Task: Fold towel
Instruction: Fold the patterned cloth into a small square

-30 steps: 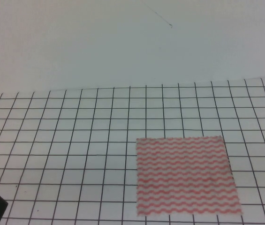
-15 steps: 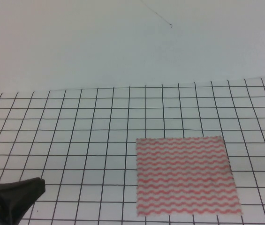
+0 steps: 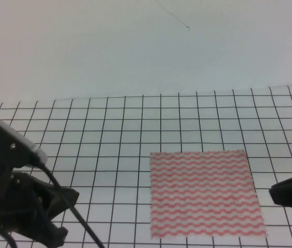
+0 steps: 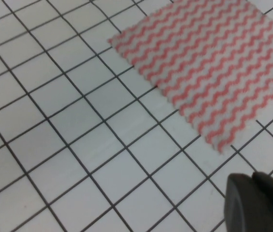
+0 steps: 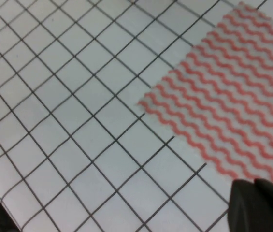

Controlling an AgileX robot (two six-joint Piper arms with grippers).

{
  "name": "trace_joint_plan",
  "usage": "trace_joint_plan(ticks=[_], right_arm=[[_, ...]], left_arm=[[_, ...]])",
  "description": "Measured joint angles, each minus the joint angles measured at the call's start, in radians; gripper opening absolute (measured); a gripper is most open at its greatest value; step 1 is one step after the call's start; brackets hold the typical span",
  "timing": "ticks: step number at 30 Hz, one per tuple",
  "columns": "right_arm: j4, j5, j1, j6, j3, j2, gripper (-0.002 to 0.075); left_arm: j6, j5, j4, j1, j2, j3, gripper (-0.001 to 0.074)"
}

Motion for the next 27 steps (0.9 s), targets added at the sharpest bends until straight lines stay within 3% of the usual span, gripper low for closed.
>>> trace_joint_plan(ticks=[4,9,17,23,27], right_arm=[[-0.055,-0.087,0.096,0.145,-0.004,0.101,0.0],[-0.104,-0.148,0.103,0.176,-0.006,0.212,0.0],[-0.195,-0.158,0.103,0.268,-0.023,0.376,0.0101],[-0.36,-0.119,0.13,0.209,-0.09,0.481,0.0177],[-0.409,-0.112,0.166,0.392,-0.111,0.523,0.0183]], left_arm=[[-0.116,-0.016,0.085,-0.071,0.074,-0.056,-0.0003],[-0.285,-0.016,0.155,-0.115,0.163,-0.114,-0.0003],[-0.299,0.011,0.142,-0.125,0.298,-0.177,-0.0003],[-0.281,0.037,0.166,-0.125,0.373,-0.217,-0.0003],[-0.281,0.052,0.161,-0.125,0.381,-0.224,-0.0003]])
